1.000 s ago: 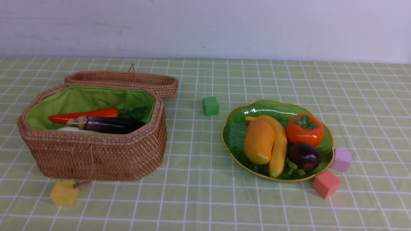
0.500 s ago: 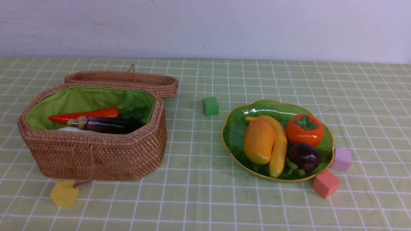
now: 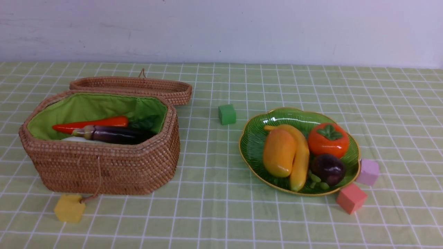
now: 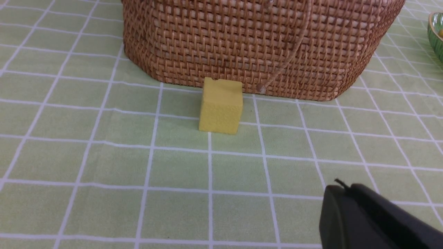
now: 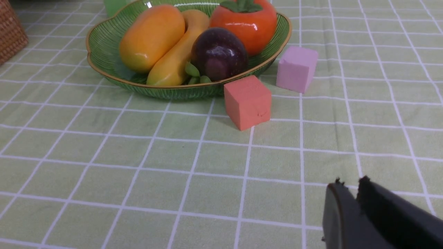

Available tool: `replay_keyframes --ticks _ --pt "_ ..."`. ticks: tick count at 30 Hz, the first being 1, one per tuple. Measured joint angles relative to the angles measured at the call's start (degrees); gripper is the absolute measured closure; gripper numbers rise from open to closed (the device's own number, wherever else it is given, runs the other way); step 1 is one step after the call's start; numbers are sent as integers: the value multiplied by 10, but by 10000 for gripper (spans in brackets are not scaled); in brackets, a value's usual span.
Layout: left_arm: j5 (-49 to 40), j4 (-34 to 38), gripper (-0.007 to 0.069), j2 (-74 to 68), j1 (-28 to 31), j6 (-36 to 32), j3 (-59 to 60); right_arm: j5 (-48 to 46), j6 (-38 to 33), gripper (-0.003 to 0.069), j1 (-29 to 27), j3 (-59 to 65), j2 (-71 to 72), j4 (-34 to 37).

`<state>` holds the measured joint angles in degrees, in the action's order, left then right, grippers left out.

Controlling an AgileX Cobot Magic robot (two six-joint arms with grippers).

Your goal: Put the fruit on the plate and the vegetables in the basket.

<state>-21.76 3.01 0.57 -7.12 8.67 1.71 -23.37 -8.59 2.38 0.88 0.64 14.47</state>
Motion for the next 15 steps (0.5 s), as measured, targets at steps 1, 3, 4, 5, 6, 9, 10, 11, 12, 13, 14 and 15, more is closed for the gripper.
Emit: replay_keyframes --ticks 1,3,4,5,6,9,10,11,12,13,14,15 --pt "0 0 628 0 0 0 0 0 0 583 0 0 0 0" --pt "0 0 626 0 0 0 0 0 0 578 0 0 0 0" --pt "0 0 626 0 0 0 0 0 0 578 0 0 0 0" --pt "0 0 625 0 0 0 0 0 0 577 0 0 0 0" --pt "0 0 624 0 0 0 0 0 0 575 0 0 0 0" --pt "0 0 622 0 0 0 0 0 0 571 0 0 0 0" --pt "0 0 620 0 0 0 0 0 0 568 0 0 0 1" --pt "0 0 620 0 0 0 0 0 0 567 0 0 0 1" --pt "0 0 620 0 0 0 0 0 0 567 0 0 0 1" --pt "0 0 620 0 0 0 0 0 0 564 0 0 0 1" --pt "0 0 620 0 0 0 0 0 0 563 0 0 0 0" --pt "0 0 620 0 0 0 0 0 0 563 0 0 0 0"
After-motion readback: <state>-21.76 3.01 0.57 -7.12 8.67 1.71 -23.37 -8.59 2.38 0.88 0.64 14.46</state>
